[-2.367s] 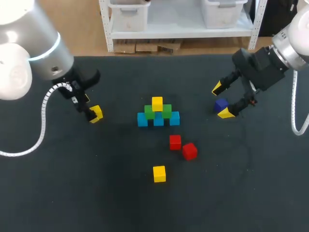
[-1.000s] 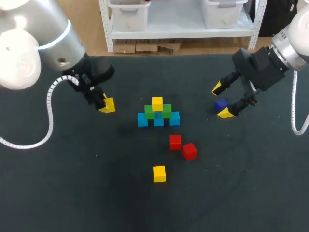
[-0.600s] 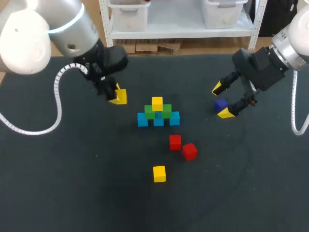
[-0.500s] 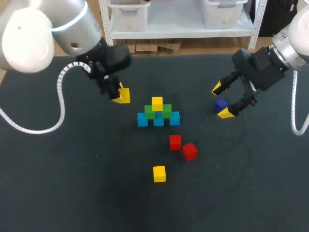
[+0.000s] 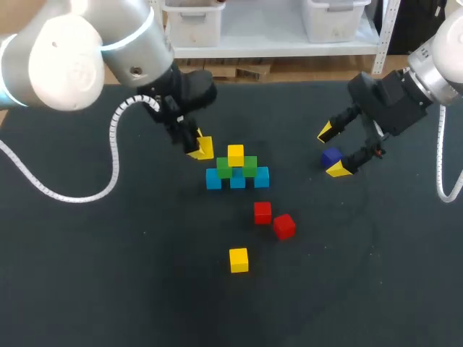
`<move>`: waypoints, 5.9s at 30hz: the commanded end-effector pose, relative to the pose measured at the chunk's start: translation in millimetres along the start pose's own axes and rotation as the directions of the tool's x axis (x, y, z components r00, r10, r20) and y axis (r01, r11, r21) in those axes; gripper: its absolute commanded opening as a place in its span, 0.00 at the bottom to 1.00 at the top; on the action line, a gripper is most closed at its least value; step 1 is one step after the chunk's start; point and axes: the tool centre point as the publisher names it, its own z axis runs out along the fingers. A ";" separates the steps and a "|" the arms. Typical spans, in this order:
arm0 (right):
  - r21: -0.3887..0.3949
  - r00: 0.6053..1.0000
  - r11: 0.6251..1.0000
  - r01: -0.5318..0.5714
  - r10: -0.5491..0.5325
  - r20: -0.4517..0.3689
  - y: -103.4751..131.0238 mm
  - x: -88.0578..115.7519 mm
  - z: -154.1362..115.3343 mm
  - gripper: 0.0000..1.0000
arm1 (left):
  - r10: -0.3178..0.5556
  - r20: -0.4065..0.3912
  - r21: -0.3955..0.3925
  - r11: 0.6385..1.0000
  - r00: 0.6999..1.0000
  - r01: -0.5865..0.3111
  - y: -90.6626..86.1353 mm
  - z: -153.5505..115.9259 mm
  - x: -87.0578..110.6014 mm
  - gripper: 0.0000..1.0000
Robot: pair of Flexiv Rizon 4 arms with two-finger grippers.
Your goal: Place the blue cubes, place green cubes on the blue cubes, place the yellow cubes on the green cubes, then place the red cubes on the yellow cubes, and place purple cube on the red cubes.
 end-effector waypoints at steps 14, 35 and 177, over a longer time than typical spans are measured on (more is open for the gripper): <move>-0.001 1.000 1.000 0.001 -0.001 0.002 -0.7 0.2 0.4 1.00 | 0.008 -0.015 0.014 1.000 1.000 -0.008 -1.4 14.9 -9.8 0.00; -0.001 1.000 1.000 0.001 -0.001 0.002 -0.7 0.2 0.4 1.00 | 0.017 -0.019 0.026 1.000 1.000 -0.016 0.0 22.7 -18.2 0.00; -0.001 1.000 1.000 0.001 -0.001 0.002 -0.7 0.2 0.4 1.00 | 0.036 -0.062 0.052 0.998 0.997 -0.033 -4.9 26.2 -0.9 0.00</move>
